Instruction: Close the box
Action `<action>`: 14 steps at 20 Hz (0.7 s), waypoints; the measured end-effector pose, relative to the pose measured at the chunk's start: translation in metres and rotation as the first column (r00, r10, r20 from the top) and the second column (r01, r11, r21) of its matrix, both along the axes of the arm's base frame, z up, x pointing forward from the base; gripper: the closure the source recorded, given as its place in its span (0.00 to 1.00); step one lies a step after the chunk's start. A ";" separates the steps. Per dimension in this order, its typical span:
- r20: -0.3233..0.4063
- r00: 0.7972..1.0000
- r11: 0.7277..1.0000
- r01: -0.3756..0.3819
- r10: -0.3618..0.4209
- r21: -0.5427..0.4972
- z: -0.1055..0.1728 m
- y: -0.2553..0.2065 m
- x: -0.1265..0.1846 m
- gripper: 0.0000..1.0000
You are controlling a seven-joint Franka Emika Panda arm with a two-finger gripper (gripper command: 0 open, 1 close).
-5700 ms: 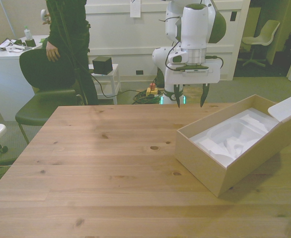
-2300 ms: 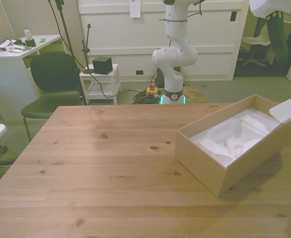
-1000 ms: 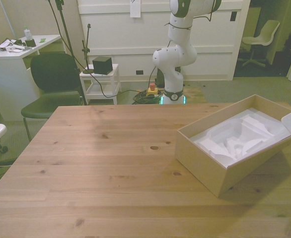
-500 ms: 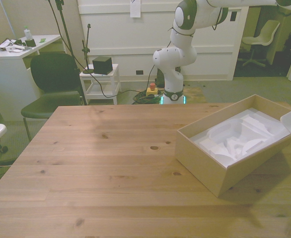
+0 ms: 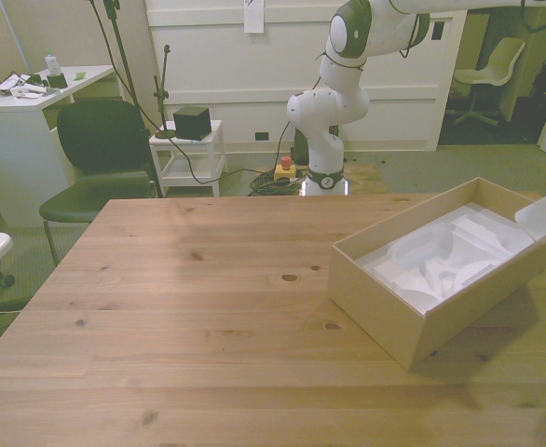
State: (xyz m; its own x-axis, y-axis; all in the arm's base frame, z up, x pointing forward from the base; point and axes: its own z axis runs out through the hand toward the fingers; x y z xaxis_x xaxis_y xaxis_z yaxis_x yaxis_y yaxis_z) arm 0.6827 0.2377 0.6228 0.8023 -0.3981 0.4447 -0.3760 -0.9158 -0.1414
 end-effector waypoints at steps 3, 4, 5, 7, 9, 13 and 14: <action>-0.024 0.998 0.998 0.054 -0.055 -0.018 0.005 -0.003 -0.019 0.00; -0.051 0.996 0.997 0.076 -0.077 -0.024 0.002 -0.004 -0.028 0.00; -0.077 0.992 0.995 0.096 -0.098 -0.030 -0.003 -0.005 -0.037 0.00; -0.121 0.985 0.992 0.122 -0.126 -0.037 -0.013 -0.007 -0.053 0.00; -0.139 0.980 0.990 0.137 -0.141 -0.036 -0.018 -0.009 -0.071 0.00; -0.155 0.974 0.984 0.175 -0.168 0.035 -0.005 -0.001 -0.123 0.00; -0.154 0.973 0.981 0.183 -0.172 0.057 -0.001 0.003 -0.136 0.00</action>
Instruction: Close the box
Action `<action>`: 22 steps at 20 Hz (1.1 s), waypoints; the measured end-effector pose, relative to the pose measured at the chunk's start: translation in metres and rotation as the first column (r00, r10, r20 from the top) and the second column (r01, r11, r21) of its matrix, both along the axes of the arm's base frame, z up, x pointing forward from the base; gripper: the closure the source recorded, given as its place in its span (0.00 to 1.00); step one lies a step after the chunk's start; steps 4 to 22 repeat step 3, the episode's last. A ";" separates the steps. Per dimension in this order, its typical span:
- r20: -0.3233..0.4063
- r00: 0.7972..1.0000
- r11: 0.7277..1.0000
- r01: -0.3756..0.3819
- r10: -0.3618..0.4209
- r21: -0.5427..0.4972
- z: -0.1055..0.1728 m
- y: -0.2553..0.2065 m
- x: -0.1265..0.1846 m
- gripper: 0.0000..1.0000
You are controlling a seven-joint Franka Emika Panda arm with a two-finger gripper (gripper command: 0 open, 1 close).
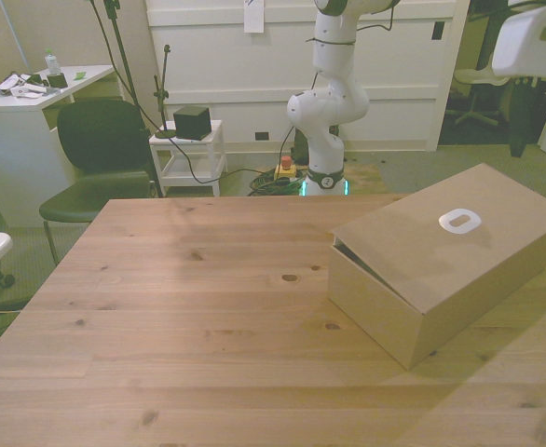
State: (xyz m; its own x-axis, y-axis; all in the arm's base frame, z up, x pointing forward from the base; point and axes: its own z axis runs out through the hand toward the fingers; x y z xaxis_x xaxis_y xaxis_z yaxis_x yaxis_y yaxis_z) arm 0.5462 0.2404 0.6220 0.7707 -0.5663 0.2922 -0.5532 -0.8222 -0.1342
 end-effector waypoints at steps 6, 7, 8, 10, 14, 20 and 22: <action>0.005 0.999 0.997 0.038 -0.038 0.060 0.009 0.007 -0.027 0.00; 0.005 0.999 0.997 0.038 -0.038 0.060 0.009 0.007 -0.027 0.00; 0.005 0.999 0.997 0.038 -0.038 0.060 0.009 0.007 -0.027 0.00; 0.005 0.999 0.997 0.038 -0.038 0.060 0.009 0.007 -0.027 0.00; 0.005 0.999 0.997 0.038 -0.038 0.060 0.009 0.007 -0.027 0.00; 0.005 0.999 0.997 0.038 -0.038 0.060 0.009 0.007 -0.027 0.00; 0.005 0.999 0.997 0.038 -0.038 0.060 0.009 0.007 -0.027 0.00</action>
